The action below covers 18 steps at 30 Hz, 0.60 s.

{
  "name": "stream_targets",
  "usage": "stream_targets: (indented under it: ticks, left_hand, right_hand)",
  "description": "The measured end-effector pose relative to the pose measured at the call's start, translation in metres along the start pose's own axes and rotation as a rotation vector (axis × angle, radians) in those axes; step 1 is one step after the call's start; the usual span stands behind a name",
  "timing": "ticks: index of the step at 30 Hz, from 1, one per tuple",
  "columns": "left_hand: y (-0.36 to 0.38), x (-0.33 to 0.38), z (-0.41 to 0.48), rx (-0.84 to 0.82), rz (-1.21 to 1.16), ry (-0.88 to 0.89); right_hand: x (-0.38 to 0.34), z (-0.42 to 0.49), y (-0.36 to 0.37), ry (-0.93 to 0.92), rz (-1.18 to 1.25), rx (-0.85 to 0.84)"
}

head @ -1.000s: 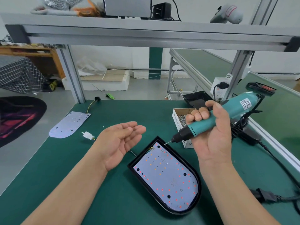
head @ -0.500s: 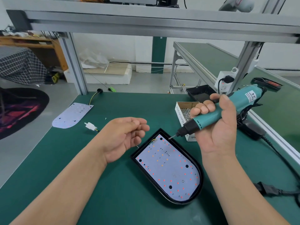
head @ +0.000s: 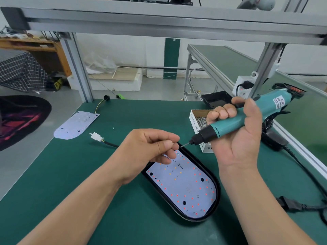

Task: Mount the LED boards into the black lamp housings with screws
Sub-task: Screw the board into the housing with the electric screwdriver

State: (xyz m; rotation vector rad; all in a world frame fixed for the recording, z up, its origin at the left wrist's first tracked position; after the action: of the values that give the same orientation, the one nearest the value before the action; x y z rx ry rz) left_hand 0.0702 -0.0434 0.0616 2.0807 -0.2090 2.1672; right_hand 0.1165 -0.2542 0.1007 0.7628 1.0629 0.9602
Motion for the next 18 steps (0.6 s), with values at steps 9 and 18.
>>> stream_targets:
  ticks: [9,18]
  left_hand:
    - [0.019,-0.004,-0.005,-0.063,-0.043,-0.049]
    - [0.017,-0.002,-0.005,0.002,-0.184,-0.109]
  right_hand:
    - [-0.004,-0.001,0.004,-0.006,0.003,-0.037]
    - [-0.002,0.0,0.002,-0.002,-0.018,-0.042]
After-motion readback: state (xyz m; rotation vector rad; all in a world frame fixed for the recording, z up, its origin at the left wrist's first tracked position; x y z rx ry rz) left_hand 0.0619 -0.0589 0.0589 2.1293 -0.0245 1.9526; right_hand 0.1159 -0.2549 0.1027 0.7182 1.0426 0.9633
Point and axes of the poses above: each hand's wrist, its own z-axis towards the middle knuckle, its own y-axis out of the palm, x = y × z, the point moved 4 cm from there along z, towards the middle knuckle, and after that the axes turned 5 degrees about z, right-handed, at the moved point
